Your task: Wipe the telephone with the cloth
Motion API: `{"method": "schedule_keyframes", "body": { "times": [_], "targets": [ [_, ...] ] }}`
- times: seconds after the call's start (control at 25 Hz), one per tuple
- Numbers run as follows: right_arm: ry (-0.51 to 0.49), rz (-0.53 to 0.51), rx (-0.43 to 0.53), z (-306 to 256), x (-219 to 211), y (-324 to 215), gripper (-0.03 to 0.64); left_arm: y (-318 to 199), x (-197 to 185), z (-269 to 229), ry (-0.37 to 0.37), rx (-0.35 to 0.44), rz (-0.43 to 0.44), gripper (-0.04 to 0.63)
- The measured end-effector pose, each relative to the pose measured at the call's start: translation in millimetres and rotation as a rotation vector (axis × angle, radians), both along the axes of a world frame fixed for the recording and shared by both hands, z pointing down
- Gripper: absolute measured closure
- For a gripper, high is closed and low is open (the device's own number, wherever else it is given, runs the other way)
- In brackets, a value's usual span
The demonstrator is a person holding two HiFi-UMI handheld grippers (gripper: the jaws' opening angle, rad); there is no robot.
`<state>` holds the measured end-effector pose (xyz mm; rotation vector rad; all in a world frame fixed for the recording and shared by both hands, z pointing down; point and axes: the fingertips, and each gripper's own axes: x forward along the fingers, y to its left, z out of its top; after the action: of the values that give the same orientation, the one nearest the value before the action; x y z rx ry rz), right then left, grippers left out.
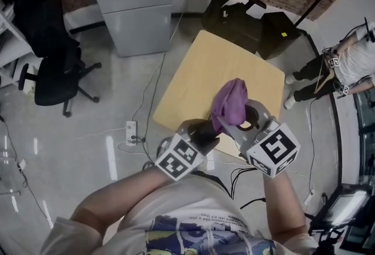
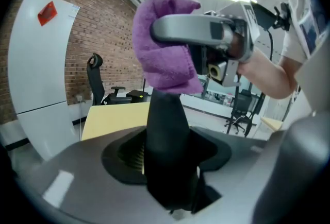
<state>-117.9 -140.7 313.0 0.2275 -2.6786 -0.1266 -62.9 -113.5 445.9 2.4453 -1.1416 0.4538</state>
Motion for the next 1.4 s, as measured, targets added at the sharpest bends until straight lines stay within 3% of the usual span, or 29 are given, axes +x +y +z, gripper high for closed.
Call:
{"method": "schedule_keyframes", "body": {
  "times": [0.2, 0.36, 1.04, 1.4],
  "targets": [
    [0.03, -0.087, -0.048, 23, -19, 45, 0.503, 4, 0, 2, 0.013, -0.003, 0.002, 0.344],
    [0.064, -0.097, -0.061, 41, -25, 55, 0.503, 8, -4, 5, 0.032, -0.009, -0.002, 0.344],
    [0.091, 0.162, 0.018, 23, 31, -19, 0.503, 16, -14, 8, 0.065, -0.015, 0.035, 0.344],
    [0.065, 0.057, -0.02, 20, 15, 23, 0.503, 3, -5, 9, 0.07, -0.025, 0.045, 0.344]
  ]
}}
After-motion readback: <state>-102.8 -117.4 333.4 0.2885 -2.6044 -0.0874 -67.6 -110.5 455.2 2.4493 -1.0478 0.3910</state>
